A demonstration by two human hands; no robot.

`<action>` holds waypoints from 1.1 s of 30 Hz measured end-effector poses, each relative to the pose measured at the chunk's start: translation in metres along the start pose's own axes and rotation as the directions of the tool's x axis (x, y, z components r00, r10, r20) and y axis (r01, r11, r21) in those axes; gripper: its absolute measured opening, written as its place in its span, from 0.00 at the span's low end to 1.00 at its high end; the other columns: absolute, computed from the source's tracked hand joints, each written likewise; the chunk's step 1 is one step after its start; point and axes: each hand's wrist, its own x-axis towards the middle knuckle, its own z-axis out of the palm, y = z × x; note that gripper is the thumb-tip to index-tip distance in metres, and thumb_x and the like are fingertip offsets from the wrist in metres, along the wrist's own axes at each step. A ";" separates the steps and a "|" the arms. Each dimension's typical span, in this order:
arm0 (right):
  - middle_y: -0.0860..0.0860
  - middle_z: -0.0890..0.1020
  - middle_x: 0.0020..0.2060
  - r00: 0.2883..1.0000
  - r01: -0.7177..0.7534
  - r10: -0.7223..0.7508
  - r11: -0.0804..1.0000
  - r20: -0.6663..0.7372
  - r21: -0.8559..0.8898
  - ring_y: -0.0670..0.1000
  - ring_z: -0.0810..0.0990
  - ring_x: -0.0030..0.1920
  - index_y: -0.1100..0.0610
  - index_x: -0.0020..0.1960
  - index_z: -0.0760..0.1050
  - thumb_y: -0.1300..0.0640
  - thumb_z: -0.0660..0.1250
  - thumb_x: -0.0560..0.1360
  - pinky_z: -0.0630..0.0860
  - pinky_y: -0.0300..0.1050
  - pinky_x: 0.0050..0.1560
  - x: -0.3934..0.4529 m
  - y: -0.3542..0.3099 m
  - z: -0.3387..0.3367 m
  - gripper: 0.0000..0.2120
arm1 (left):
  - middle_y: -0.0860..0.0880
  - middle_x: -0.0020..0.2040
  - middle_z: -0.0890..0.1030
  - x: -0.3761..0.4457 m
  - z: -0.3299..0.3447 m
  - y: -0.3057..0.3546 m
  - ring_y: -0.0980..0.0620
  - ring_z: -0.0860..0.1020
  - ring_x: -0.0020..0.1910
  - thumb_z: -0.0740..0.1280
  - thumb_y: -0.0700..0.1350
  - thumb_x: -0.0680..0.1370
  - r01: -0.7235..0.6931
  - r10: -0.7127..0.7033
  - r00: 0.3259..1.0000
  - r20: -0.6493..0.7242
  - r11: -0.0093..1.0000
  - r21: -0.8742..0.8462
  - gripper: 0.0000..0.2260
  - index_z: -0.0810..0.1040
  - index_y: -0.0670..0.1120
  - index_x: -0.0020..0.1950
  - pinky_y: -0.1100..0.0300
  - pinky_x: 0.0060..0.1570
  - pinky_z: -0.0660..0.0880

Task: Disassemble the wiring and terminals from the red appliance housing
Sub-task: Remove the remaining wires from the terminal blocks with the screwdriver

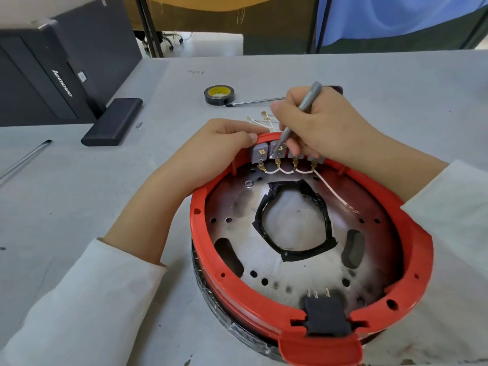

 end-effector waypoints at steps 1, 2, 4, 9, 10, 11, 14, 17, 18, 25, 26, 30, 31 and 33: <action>0.51 0.74 0.19 1.000 -0.012 0.013 0.999 -0.027 0.039 0.47 0.66 0.17 0.56 0.33 0.65 0.54 0.61 0.79 0.63 0.35 0.20 -0.001 0.002 0.000 0.17 | 0.60 0.41 0.84 0.000 0.000 0.001 0.65 0.81 0.44 0.60 0.36 0.79 0.003 -0.003 1.000 -0.012 1.000 0.022 0.13 0.81 0.50 0.52 0.75 0.47 0.73; 0.51 0.74 0.19 0.998 -0.015 0.018 0.997 -0.054 0.071 0.46 0.66 0.17 0.56 0.33 0.65 0.54 0.61 0.79 0.63 0.35 0.20 -0.001 0.004 0.000 0.17 | 0.61 0.41 0.83 -0.001 0.000 0.003 0.66 0.80 0.43 0.60 0.37 0.79 0.008 -0.007 1.000 -0.021 0.999 0.034 0.13 0.81 0.50 0.52 0.76 0.45 0.72; 0.50 0.73 0.17 0.993 0.017 -0.010 0.999 -0.118 0.051 0.47 0.66 0.17 0.56 0.31 0.64 0.54 0.62 0.79 0.65 0.36 0.21 -0.001 0.006 0.001 0.18 | 0.63 0.40 0.83 -0.002 0.001 0.004 0.67 0.80 0.43 0.60 0.37 0.79 0.016 -0.015 1.000 -0.027 0.998 0.053 0.12 0.81 0.51 0.52 0.78 0.43 0.70; 0.48 0.68 0.18 0.972 0.133 -0.139 0.990 -0.190 -0.045 0.46 0.70 0.18 0.57 0.30 0.61 0.55 0.61 0.79 0.65 0.33 0.24 -0.010 0.009 0.002 0.21 | 0.68 0.43 0.82 -0.002 0.002 0.003 0.71 0.78 0.44 0.65 0.45 0.78 0.006 0.002 0.999 -0.039 0.980 0.198 0.08 0.82 0.56 0.52 0.81 0.42 0.68; 0.48 0.69 0.19 0.972 0.146 -0.157 0.987 -0.178 -0.070 0.46 0.71 0.19 0.58 0.30 0.61 0.55 0.60 0.80 0.66 0.35 0.23 -0.011 0.009 0.002 0.21 | 0.68 0.43 0.82 -0.002 0.001 0.003 0.71 0.78 0.44 0.66 0.46 0.78 -0.002 0.009 0.999 -0.033 0.975 0.221 0.08 0.82 0.56 0.52 0.81 0.41 0.68; 0.49 0.69 0.19 0.972 0.157 -0.172 0.983 -0.161 -0.098 0.47 0.71 0.20 0.58 0.31 0.61 0.55 0.59 0.81 0.66 0.36 0.24 -0.011 0.009 0.003 0.21 | 0.68 0.42 0.82 -0.002 0.001 0.003 0.72 0.78 0.43 0.66 0.46 0.78 -0.007 0.013 1.000 -0.027 0.972 0.237 0.07 0.82 0.57 0.51 0.81 0.41 0.68; 0.48 0.68 0.20 0.972 0.177 -0.196 0.972 -0.126 -0.154 0.48 0.71 0.22 0.56 0.32 0.62 0.52 0.57 0.82 0.67 0.39 0.27 -0.008 0.009 0.006 0.20 | 0.66 0.43 0.82 -0.001 -0.001 0.005 0.70 0.79 0.43 0.66 0.47 0.78 -0.003 0.008 1.000 -0.015 0.962 0.274 0.07 0.81 0.58 0.51 0.80 0.41 0.69; 0.46 0.72 0.20 0.975 0.180 -0.193 0.977 -0.112 -0.118 0.46 0.72 0.20 0.55 0.32 0.63 0.51 0.56 0.82 0.68 0.40 0.25 -0.006 0.009 0.006 0.20 | 0.64 0.43 0.83 -0.002 -0.001 0.006 0.63 0.80 0.43 0.66 0.47 0.78 0.000 0.007 1.000 -0.022 0.955 0.298 0.07 0.81 0.57 0.51 0.78 0.40 0.72; 0.45 0.72 0.19 0.975 0.177 -0.187 0.980 -0.120 -0.089 0.46 0.72 0.19 0.54 0.31 0.63 0.51 0.56 0.82 0.68 0.40 0.24 -0.005 0.008 0.005 0.21 | 0.63 0.44 0.83 -0.003 -0.001 0.006 0.62 0.80 0.43 0.66 0.46 0.78 0.000 0.004 1.000 -0.011 0.956 0.293 0.07 0.81 0.57 0.51 0.76 0.39 0.72; 0.50 0.70 0.16 0.998 0.055 -0.053 0.998 -0.047 0.043 0.45 0.66 0.16 0.58 0.32 0.67 0.54 0.56 0.82 0.65 0.32 0.21 0.000 0.001 -0.001 0.20 | 0.62 0.49 0.79 -0.008 0.001 0.010 0.64 0.77 0.48 0.76 0.48 0.68 -0.022 0.022 1.000 0.006 0.854 0.519 0.20 0.75 0.56 0.57 0.70 0.51 0.72; 0.50 0.71 0.16 0.999 0.032 -0.032 0.999 0.001 0.021 0.46 0.66 0.15 0.57 0.31 0.66 0.53 0.57 0.82 0.65 0.33 0.21 0.001 -0.001 -0.003 0.20 | 0.61 0.49 0.79 -0.009 0.002 0.010 0.63 0.77 0.49 0.76 0.48 0.67 -0.019 0.023 1.000 -0.002 0.852 0.522 0.21 0.75 0.55 0.57 0.69 0.51 0.72; 0.51 0.73 0.18 0.996 0.055 -0.048 0.994 0.077 -0.092 0.46 0.67 0.16 0.56 0.32 0.66 0.50 0.58 0.81 0.66 0.36 0.21 -0.007 -0.005 -0.005 0.20 | 0.60 0.49 0.78 -0.009 0.003 0.009 0.60 0.77 0.49 0.77 0.47 0.65 -0.017 0.028 1.000 -0.013 0.840 0.543 0.23 0.75 0.54 0.58 0.70 0.47 0.70; 0.51 0.73 0.18 0.996 0.077 -0.073 0.994 0.052 -0.082 0.45 0.67 0.17 0.57 0.33 0.66 0.50 0.58 0.81 0.65 0.33 0.22 -0.010 -0.004 -0.003 0.19 | 0.60 0.49 0.78 -0.009 0.003 0.009 0.59 0.76 0.49 0.78 0.48 0.65 -0.020 0.033 0.999 -0.013 0.831 0.555 0.24 0.74 0.54 0.58 0.73 0.46 0.69; 0.52 0.73 0.20 0.993 0.116 -0.116 0.990 -0.002 -0.086 0.45 0.69 0.19 0.61 0.36 0.67 0.50 0.58 0.81 0.65 0.32 0.24 -0.016 0.001 0.003 0.20 | 0.60 0.49 0.77 -0.010 0.004 0.009 0.59 0.75 0.48 0.78 0.48 0.63 -0.028 0.040 0.999 -0.009 0.818 0.575 0.26 0.74 0.53 0.58 0.75 0.44 0.67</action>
